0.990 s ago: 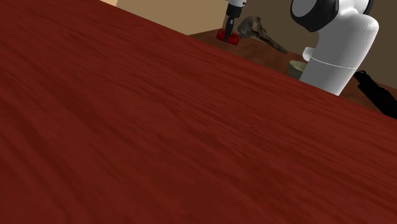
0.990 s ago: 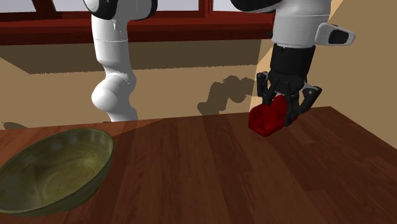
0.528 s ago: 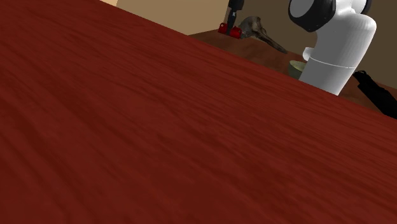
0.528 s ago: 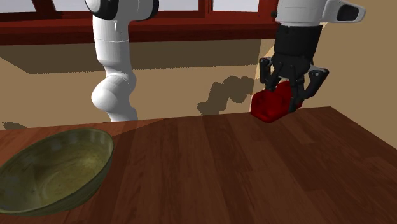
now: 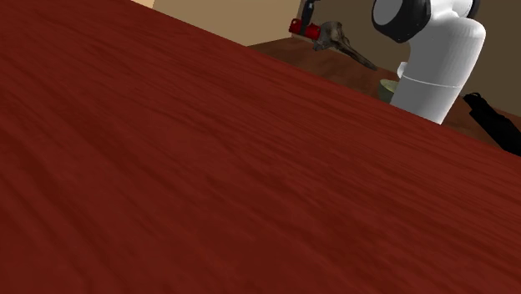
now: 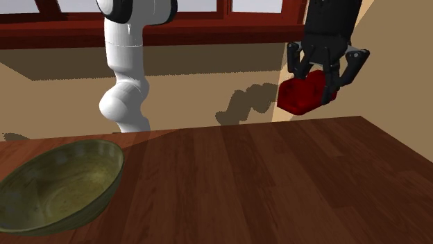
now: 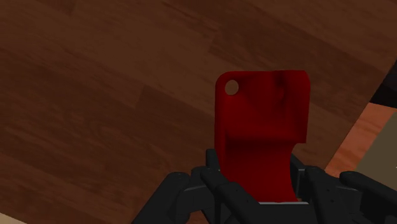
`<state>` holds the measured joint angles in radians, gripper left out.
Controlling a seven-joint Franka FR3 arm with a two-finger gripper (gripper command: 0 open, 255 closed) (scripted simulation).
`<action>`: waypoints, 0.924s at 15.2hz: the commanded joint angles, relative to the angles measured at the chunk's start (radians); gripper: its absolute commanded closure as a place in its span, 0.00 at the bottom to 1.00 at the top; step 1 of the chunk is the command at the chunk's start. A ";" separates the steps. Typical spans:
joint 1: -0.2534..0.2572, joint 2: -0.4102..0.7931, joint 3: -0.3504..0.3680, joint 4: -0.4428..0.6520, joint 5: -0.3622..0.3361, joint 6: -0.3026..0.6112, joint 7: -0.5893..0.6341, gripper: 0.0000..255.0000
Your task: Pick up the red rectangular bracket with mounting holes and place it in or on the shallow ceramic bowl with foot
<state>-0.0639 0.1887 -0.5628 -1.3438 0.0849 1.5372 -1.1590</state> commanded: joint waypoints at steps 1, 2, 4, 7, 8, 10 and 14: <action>0.004 -0.038 -0.004 -0.039 -0.020 0.005 -0.005 1.00; 0.007 -0.076 -0.008 -0.083 -0.039 0.017 -0.010 1.00; 0.009 -0.148 -0.015 -0.163 -0.077 0.037 -0.019 1.00; 0.002 -0.248 -0.023 -0.266 -0.132 0.056 -0.035 1.00; -0.003 -0.280 -0.026 -0.296 -0.150 0.060 -0.041 1.00; -0.014 -0.341 -0.031 -0.352 -0.184 0.066 -0.054 1.00; -0.046 -0.452 -0.043 -0.445 -0.246 0.067 -0.087 1.00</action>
<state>-0.1023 -0.2366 -0.6035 -1.7680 -0.1459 1.6057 -1.2376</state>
